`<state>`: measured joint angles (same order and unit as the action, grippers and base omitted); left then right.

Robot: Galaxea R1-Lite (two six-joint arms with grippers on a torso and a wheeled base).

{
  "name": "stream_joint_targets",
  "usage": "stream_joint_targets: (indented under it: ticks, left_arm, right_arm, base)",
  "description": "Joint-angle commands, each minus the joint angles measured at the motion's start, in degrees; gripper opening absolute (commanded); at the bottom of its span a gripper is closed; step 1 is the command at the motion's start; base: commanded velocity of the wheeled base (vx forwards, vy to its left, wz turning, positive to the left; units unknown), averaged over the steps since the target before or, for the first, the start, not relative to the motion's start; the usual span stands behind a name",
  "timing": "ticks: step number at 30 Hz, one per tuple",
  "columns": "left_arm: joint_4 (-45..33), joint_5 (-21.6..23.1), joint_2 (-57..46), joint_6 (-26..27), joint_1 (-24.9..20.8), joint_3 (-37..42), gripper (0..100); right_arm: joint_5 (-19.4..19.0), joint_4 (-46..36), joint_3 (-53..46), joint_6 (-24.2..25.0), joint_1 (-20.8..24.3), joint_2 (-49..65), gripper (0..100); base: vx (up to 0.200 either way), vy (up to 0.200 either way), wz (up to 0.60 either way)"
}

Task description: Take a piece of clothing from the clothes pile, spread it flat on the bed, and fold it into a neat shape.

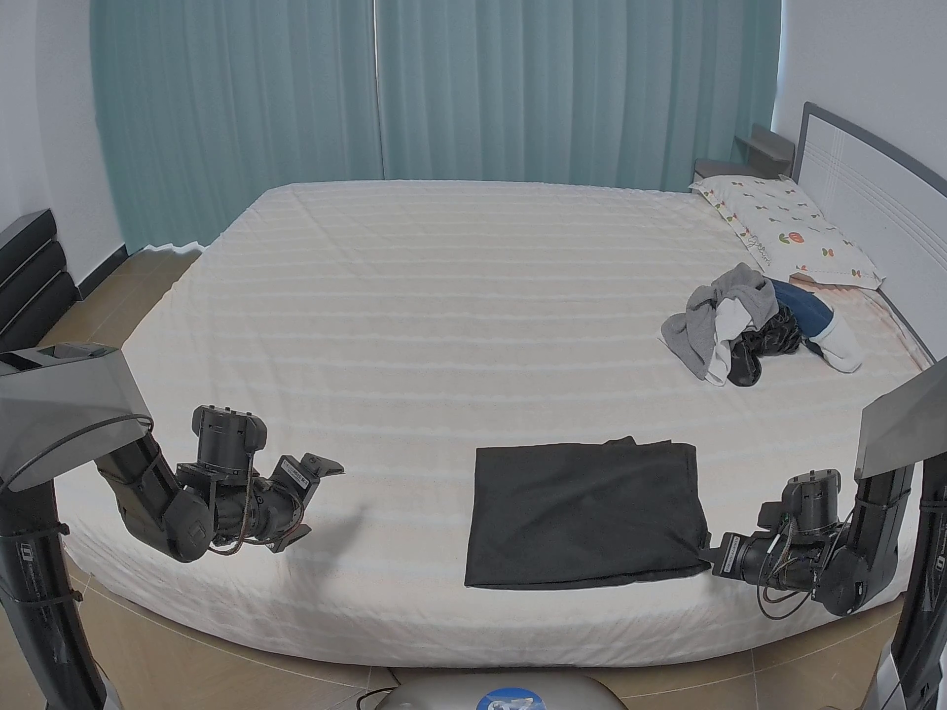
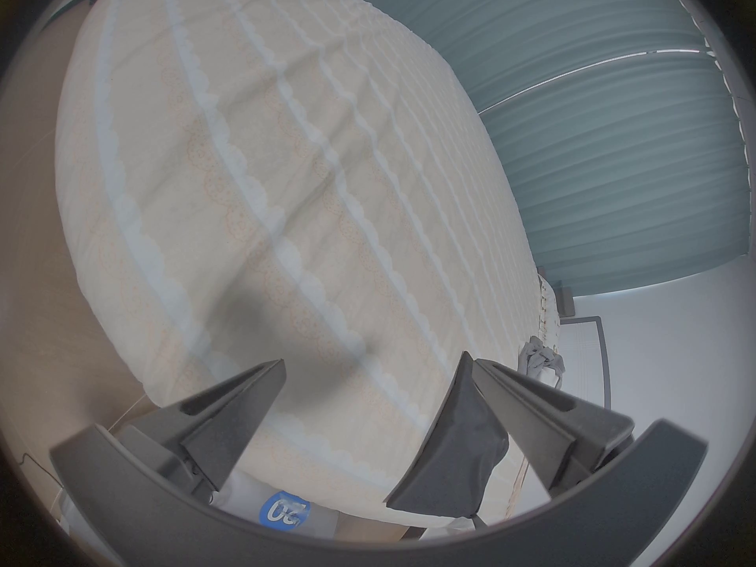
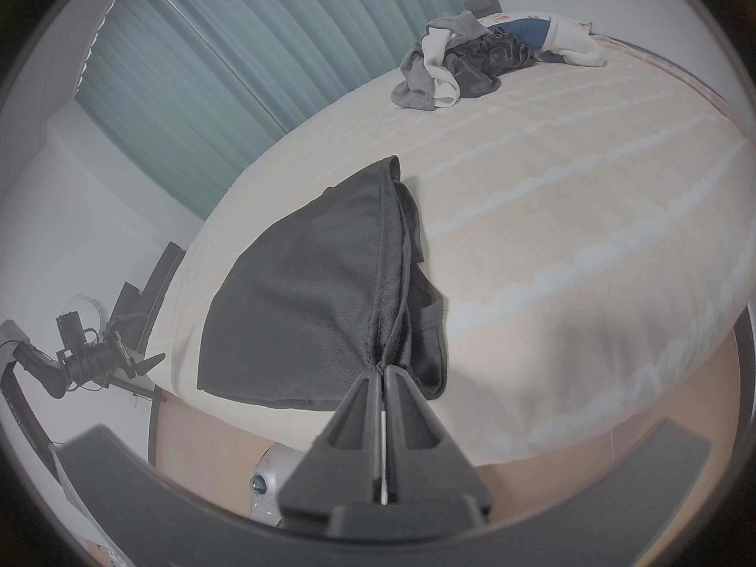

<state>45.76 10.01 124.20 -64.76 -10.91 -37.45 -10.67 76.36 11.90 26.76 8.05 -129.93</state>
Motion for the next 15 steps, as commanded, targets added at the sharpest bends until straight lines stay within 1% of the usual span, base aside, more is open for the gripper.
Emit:
stream_joint_targets:
  ticks: [1,7,15]
  left_arm:
    - [0.0,0.0,0.1,0.0,0.0,0.0,100]
    - [0.0,0.0,0.1,0.0,0.0,0.0,100]
    - [0.0,0.0,0.1,-0.1,0.0,0.0,100]
  right_arm:
    - [0.1,-0.1,-1.1,0.0,-0.2,1.3,0]
    - [0.2,-0.1,-3.2,-0.7,-0.3,3.0,0]
    - [0.3,-0.2,-3.1,-1.0,-0.5,2.7,0]
  base:
    - [0.0,0.0,0.0]
    - [0.0,0.0,0.0]
    - [0.0,0.0,0.0]
